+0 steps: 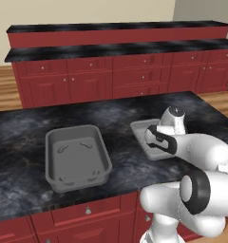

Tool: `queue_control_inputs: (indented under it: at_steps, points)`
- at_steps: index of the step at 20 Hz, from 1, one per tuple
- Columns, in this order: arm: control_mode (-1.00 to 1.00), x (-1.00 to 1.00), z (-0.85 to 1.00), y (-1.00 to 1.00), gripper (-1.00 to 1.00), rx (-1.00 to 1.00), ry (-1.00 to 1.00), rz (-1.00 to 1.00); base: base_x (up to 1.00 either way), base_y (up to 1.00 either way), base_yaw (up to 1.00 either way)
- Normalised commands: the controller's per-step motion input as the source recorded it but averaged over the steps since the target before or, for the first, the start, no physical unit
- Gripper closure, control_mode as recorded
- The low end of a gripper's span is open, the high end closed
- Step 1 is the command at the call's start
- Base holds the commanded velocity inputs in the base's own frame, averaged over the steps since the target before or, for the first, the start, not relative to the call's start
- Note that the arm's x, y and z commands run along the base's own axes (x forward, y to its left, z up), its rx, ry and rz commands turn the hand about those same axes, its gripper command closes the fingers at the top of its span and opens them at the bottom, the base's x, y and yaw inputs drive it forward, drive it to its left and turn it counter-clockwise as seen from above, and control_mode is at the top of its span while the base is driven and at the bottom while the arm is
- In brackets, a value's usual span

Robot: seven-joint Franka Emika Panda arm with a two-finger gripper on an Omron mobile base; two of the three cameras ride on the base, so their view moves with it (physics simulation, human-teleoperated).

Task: Place one onion and one steak in each tupperware on the nearby counter, to pack two identical lunches.

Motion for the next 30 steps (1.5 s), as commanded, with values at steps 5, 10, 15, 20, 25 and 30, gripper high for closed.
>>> queue_control_inputs:
  at_steps: [5, 10, 15, 20, 25, 30]
  points:
    - [-1.00, 0.34, -0.18, 0.00, 1.00, 0.00, 0.00, 0.00, 0.00, 0.00, 0.00]
    - [-1.00, 0.30, -0.23, -0.08, 1.00, 0.00, 0.00, 0.00, 0.00, 0.00, 0.00]
    - [-1.00, 0.28, -0.25, -0.14, 1.00, 0.00, 0.00, 0.00, 0.00, 0.00, 0.00]
    - [-1.00, 0.28, -0.28, -0.08, 1.00, 0.00, 0.00, 0.00, 0.00, 0.00, 0.00]
    - [-1.00, 0.26, -0.28, -0.01, 1.00, 0.00, 0.00, 0.00, 0.00, 0.00, 0.00]
    - [-1.00, 0.16, -0.13, -0.03, -1.00, 0.00, 0.00, 0.00, 0.00, 0.00, 0.00]
